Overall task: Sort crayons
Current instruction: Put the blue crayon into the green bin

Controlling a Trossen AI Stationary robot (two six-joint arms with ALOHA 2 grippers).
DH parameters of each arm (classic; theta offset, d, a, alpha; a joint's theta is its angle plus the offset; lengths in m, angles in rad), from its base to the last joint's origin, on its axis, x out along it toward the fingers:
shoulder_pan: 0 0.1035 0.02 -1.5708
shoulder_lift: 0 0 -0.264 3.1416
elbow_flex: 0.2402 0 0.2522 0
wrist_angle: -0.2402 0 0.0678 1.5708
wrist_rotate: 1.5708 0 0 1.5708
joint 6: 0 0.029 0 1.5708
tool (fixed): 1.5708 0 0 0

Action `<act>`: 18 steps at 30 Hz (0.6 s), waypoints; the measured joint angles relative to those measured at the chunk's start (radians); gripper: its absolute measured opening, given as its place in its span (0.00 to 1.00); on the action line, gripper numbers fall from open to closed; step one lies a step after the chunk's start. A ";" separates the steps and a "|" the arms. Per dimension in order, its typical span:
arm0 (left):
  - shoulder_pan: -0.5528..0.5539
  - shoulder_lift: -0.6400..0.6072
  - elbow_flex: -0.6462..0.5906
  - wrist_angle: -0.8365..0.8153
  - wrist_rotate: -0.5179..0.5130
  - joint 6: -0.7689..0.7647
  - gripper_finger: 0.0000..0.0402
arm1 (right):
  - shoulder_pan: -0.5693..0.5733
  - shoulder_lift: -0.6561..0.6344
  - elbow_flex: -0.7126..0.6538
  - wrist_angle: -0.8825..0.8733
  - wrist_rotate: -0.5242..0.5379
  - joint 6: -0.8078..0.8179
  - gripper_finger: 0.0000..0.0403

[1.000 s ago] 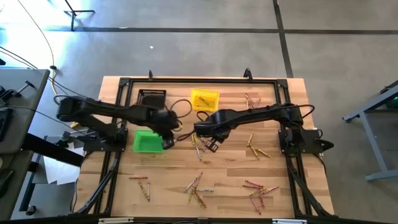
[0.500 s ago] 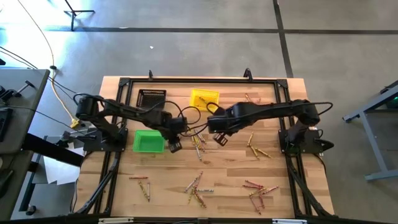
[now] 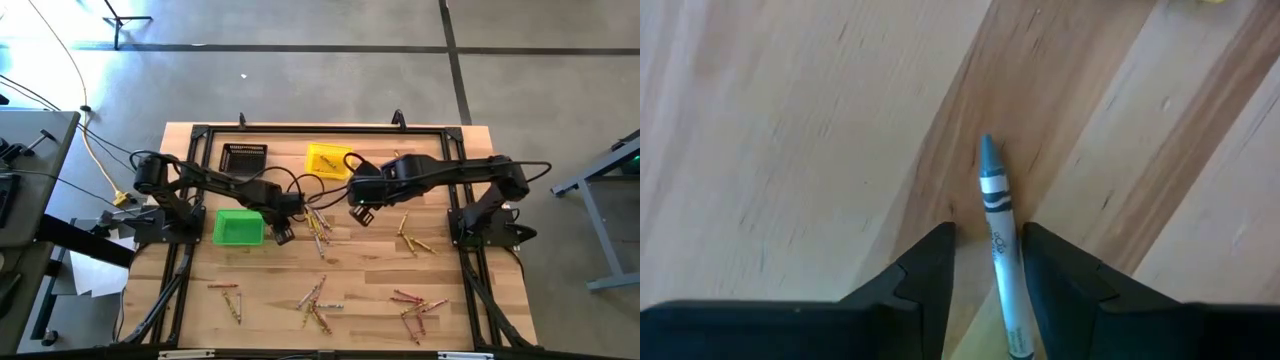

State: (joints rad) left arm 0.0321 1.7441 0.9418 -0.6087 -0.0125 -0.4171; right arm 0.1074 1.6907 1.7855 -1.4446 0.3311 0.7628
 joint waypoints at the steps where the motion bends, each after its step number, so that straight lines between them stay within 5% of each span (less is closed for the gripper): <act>1: -0.001 0.003 0.000 0.000 -0.001 0.000 0.27 | 0.000 -0.002 0.000 -0.003 0.001 0.000 0.04; 11: 0.009 0.006 -0.002 -0.001 0.004 -0.026 0.02 | 0.000 -0.006 0.000 -0.011 0.033 -0.003 0.04; 18: 0.010 0.020 0.068 -0.001 0.008 -0.009 0.01 | 0.000 -0.012 0.000 -0.010 0.036 -0.003 0.04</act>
State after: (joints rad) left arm 0.0422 1.7638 1.0098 -0.6098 -0.0049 -0.4266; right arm 0.1074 1.6791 1.7855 -1.4550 0.3672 0.7597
